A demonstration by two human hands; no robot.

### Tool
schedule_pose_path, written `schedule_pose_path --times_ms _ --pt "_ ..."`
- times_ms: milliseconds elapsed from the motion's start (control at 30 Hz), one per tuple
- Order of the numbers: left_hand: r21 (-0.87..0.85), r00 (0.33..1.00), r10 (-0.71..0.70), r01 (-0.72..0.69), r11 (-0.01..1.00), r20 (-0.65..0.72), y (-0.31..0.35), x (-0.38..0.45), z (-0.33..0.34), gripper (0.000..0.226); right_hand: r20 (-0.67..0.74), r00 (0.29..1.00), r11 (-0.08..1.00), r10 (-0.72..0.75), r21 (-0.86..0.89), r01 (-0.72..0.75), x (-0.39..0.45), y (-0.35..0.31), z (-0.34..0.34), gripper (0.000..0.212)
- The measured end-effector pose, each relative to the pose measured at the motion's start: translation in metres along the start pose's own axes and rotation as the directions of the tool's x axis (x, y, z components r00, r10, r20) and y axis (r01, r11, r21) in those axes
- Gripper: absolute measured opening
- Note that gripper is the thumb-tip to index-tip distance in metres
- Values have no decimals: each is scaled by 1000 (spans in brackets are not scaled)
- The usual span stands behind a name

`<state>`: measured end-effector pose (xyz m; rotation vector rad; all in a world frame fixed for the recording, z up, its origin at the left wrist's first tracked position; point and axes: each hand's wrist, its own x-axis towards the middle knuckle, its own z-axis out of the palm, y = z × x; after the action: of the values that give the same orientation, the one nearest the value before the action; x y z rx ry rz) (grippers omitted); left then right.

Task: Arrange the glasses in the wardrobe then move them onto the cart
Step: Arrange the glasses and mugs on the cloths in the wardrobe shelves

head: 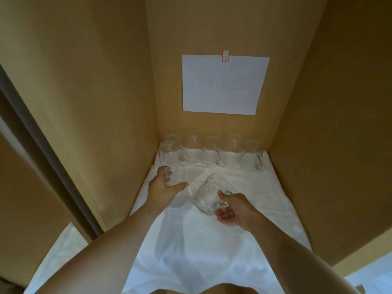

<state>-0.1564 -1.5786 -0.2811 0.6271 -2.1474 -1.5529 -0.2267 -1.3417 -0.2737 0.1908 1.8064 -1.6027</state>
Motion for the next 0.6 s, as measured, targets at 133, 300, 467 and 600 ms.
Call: schedule_pose_path --times_ms 133,300,467,600 --pt "19 999 -16 15 1000 31 0 7 -2 75 -207 972 991 -108 -101 88 8 0 3 54" --pt "33 998 -8 6 999 63 -4 12 -4 75 -351 851 902 -390 -330 278 18 -4 12 57" --pt "26 996 -19 16 1000 91 -6 16 -6 73 -424 883 975 -200 4 222 21 -8 14 24" --pt "32 994 -21 18 999 107 -4 20 -6 75 -361 932 949 18 300 98 22 -15 5 19"
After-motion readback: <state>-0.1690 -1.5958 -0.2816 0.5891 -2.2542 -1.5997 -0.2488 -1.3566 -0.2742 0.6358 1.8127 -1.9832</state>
